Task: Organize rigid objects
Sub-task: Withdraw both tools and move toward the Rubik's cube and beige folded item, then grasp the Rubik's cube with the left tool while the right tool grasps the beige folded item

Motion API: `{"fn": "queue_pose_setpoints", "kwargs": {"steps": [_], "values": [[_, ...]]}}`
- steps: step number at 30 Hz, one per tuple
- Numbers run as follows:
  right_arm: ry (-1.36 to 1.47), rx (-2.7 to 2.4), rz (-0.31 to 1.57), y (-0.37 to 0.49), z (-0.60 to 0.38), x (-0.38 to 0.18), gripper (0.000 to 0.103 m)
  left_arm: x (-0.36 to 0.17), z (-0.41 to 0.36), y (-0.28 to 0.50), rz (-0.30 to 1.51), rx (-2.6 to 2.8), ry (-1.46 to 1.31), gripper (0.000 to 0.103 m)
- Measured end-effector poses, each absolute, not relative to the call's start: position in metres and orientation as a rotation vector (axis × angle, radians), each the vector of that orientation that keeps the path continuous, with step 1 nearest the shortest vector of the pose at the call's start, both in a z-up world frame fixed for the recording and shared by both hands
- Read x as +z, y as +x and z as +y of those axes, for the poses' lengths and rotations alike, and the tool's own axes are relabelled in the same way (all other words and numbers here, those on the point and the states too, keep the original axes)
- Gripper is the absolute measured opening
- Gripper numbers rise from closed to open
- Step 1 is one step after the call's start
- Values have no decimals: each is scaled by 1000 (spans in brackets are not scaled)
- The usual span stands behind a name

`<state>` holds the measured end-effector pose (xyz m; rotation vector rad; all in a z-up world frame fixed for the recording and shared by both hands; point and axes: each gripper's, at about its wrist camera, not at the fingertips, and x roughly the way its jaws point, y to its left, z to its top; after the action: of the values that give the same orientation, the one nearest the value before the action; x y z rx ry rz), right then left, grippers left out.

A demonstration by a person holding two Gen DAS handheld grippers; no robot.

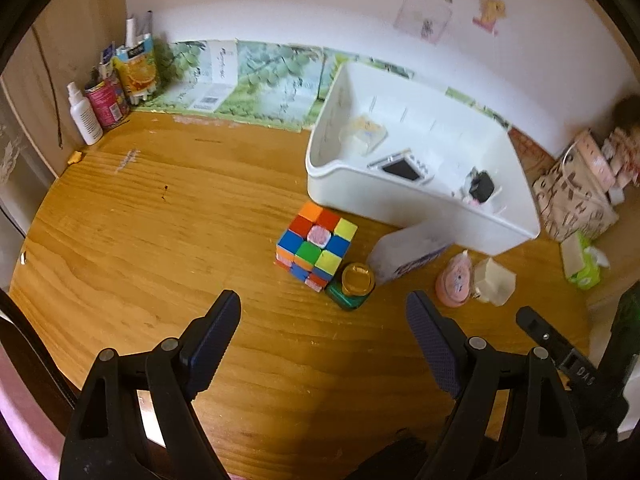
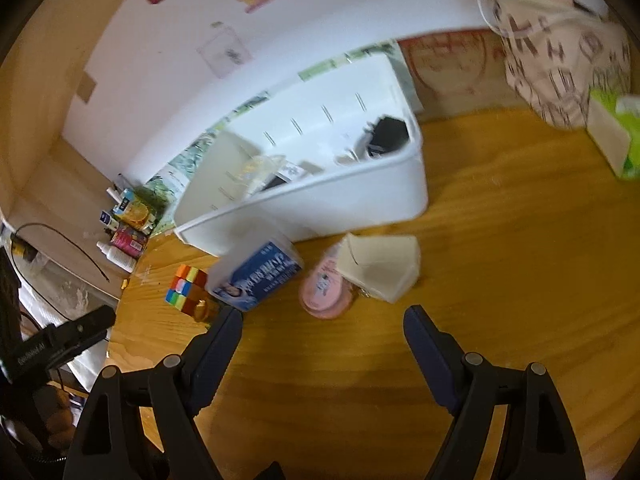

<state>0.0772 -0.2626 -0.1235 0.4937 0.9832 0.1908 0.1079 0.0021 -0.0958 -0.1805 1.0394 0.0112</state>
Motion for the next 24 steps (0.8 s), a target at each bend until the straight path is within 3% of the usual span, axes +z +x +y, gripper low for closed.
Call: {"fn": "queue_pose_setpoints", "kwargs": {"steps": [24], "values": [[699,164,1110,91,-294,-165,83,-135,-7,169,1186,95,-73,87]]}}
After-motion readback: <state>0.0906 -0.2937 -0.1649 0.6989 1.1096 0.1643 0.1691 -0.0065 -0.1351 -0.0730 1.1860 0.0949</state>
